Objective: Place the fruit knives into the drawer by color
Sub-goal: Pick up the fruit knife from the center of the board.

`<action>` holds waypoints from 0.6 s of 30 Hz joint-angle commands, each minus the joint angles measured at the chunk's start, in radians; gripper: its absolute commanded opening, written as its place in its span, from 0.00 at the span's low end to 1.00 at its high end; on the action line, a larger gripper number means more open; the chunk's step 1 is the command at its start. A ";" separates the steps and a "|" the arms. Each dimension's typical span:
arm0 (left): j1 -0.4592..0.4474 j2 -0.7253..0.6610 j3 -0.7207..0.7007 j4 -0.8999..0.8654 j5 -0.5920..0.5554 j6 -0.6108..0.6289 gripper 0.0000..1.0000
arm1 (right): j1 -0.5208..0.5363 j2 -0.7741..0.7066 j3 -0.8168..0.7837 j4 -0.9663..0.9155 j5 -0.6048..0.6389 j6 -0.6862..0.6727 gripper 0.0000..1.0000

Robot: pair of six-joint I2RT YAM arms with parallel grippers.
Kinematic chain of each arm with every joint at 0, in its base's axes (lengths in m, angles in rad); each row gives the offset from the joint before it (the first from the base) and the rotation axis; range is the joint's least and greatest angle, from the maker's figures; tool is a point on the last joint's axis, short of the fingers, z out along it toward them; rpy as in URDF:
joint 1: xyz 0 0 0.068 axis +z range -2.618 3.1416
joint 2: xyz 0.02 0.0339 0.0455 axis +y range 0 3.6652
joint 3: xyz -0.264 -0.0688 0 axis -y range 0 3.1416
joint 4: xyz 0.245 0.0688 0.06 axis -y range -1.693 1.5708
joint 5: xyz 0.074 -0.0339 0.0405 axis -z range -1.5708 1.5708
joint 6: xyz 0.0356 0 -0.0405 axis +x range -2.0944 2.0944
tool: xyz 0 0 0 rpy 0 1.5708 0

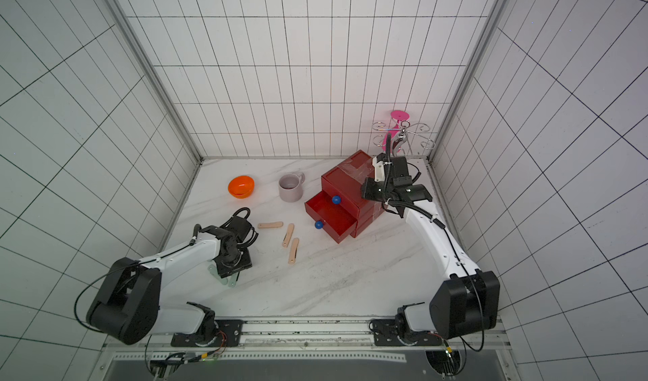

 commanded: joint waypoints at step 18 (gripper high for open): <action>-0.017 0.090 0.014 0.097 0.057 0.012 0.24 | 0.037 0.097 -0.124 -0.364 -0.001 0.018 0.12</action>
